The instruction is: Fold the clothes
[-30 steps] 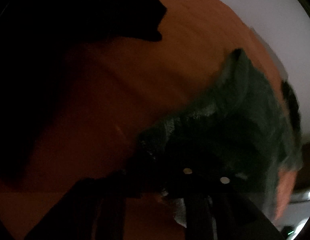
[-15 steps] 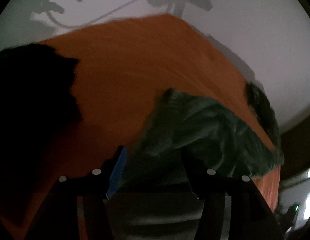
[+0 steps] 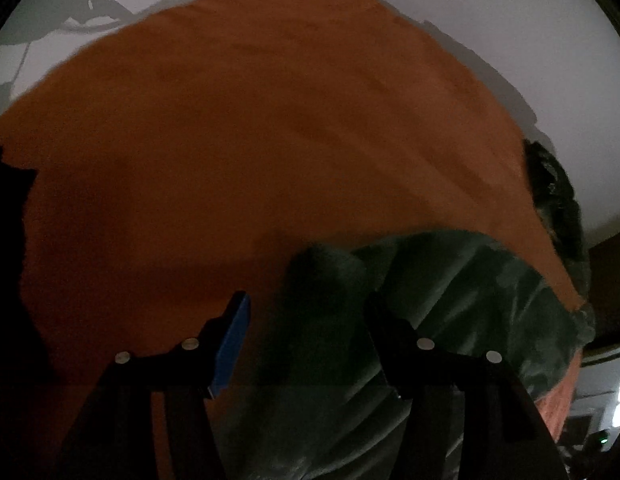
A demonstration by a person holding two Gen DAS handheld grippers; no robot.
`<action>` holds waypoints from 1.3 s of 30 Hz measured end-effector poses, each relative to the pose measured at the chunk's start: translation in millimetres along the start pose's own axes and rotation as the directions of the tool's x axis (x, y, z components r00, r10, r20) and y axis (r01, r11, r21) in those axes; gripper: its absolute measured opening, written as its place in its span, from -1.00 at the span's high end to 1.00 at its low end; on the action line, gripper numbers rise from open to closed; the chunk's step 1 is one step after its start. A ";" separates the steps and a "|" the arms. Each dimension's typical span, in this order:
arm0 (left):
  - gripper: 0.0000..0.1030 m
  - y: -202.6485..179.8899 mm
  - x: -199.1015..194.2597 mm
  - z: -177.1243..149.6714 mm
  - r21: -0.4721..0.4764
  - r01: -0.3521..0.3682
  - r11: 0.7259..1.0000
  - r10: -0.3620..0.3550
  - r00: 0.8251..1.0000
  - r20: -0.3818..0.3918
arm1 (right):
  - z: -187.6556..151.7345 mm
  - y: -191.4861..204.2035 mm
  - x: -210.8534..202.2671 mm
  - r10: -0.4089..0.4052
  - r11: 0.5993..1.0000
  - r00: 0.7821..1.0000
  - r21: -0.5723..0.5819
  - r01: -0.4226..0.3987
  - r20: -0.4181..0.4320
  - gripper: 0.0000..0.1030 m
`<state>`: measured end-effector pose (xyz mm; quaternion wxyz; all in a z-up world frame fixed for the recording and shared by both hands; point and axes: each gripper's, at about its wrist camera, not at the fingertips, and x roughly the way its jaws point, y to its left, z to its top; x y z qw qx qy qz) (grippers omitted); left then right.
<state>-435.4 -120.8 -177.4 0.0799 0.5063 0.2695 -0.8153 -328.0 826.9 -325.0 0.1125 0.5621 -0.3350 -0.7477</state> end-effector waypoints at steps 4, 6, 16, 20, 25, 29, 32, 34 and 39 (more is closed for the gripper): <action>-0.05 -15.4 9.7 6.9 0.039 0.091 0.995 -0.092 0.995 0.032 | -9.0 -5.6 21.7 0.015 1.000 0.999 0.016 -0.014 -0.045 -0.28; 0.93 -24.6 17.7 8.2 0.076 0.020 0.997 -0.025 0.997 0.073 | -11.4 -10.4 27.5 0.040 0.998 0.997 0.043 -0.038 -0.061 -0.28; 0.90 26.3 1.5 24.7 -0.062 -0.027 0.998 0.034 0.993 0.115 | -13.8 -12.4 31.1 0.055 0.996 0.996 0.074 -0.050 -0.070 -0.28; 0.85 23.3 -2.1 22.0 -0.023 0.033 0.999 -0.030 0.994 0.109 | -15.2 -14.6 31.7 0.048 0.996 0.996 0.073 -0.042 -0.079 -0.28; 0.24 35.8 13.9 20.5 -0.089 0.112 0.990 -0.107 0.992 0.059 | -16.8 -13.9 33.6 0.053 0.996 0.995 0.079 -0.046 -0.086 -0.28; 0.91 25.3 18.3 17.8 -0.055 0.042 0.998 -0.035 0.992 0.124 | -14.0 -13.0 29.4 0.048 0.996 0.996 0.072 -0.043 -0.072 -0.28; 0.91 39.0 9.4 22.1 -0.113 -0.030 0.993 0.050 0.983 0.179 | -10.2 -12.5 23.1 0.041 0.997 0.998 0.067 -0.038 -0.052 -0.28; 0.89 41.7 3.4 21.5 -0.121 -0.043 0.992 0.064 0.982 0.177 | -7.4 -12.4 18.7 0.036 0.997 0.999 0.063 -0.034 -0.038 -0.28; 0.66 48.3 -11.5 20.2 -0.141 -0.074 0.987 0.097 0.981 0.170 | 8.1 -19.3 -8.4 0.016 0.998 0.997 0.060 -0.020 0.072 -0.28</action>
